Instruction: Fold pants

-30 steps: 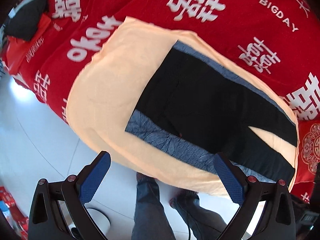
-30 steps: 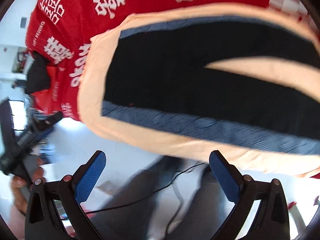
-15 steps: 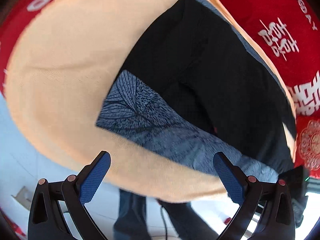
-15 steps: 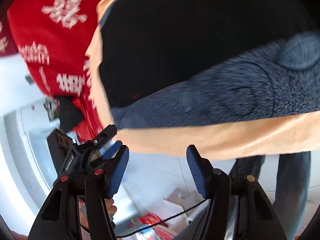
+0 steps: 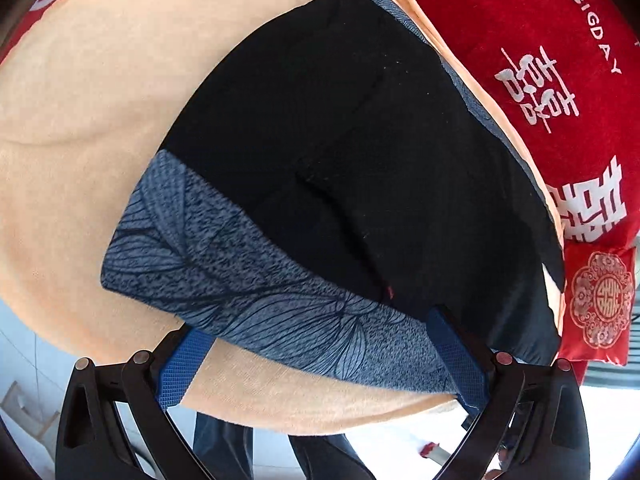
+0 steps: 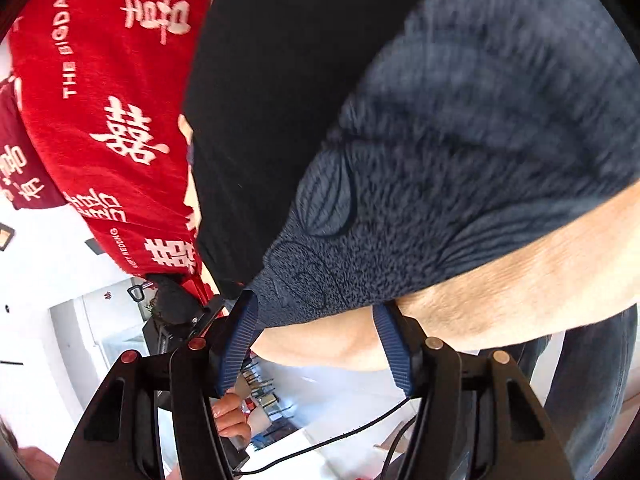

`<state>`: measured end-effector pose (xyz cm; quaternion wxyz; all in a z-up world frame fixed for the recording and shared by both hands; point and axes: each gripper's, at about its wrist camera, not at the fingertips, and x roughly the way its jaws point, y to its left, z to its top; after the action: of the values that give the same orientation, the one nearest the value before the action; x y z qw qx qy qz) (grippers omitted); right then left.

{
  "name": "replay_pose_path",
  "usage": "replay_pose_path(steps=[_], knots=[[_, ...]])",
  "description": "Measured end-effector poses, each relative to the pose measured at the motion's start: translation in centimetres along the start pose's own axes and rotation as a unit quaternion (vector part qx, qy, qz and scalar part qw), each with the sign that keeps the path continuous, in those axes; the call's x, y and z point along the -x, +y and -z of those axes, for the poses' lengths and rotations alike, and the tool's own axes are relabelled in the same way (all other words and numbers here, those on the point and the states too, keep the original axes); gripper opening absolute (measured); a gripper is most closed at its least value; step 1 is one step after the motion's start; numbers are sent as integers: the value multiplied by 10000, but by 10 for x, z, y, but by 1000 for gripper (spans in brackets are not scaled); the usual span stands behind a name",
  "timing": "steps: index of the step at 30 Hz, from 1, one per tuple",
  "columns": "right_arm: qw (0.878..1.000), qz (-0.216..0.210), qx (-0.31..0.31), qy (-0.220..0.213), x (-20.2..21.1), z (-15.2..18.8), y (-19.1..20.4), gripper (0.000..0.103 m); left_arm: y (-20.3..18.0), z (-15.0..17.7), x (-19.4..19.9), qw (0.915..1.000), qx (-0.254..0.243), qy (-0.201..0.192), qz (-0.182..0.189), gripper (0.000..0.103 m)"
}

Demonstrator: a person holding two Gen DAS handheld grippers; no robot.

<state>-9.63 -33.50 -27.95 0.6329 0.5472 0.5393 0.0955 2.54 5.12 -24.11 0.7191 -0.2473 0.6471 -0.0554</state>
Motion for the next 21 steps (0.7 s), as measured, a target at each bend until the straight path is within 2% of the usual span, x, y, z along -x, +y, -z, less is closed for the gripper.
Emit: replay_pose_path(steps=[3,5,7,8,9,10,11,12,14,18,21], knots=[[9985,-384,-336,-181,8,-6,-14,65,1,-2,1,9999,89,-74,38,102],[9977,-531,-385,-166,8,-7,-16,65,3,-2,4,9999,65,-108,-13,94],[9977,-515,-403,-180,12,-6,-17,55,5,-2,7,9999,-25,-104,-1,82],[9973,-423,-559,-202,13,-6,-21,29,4,-3,8,9999,-109,-78,-94,72],[9958,-413,-786,-228,14,-5,-24,11,5,-4,9,9998,-152,-64,-96,57],[9940,-462,-959,-269,16,-5,-20,11,8,-5,11,9999,-166,-21,43,45],[9954,-403,-823,-295,18,-5,-8,11,12,-5,13,9996,-134,60,229,26],[9975,-312,-560,-295,22,-6,6,10,16,-7,17,9991,-27,112,404,25],[9993,-257,-18,-261,32,-10,38,10,11,-14,32,9991,21,15,414,25],[9966,-228,772,-176,52,-40,105,11,-28,-34,65,9978,-323,-336,472,25],[9919,-171,1257,-23,54,-77,145,11,-60,-64,83,9948,-532,-730,461,25]])
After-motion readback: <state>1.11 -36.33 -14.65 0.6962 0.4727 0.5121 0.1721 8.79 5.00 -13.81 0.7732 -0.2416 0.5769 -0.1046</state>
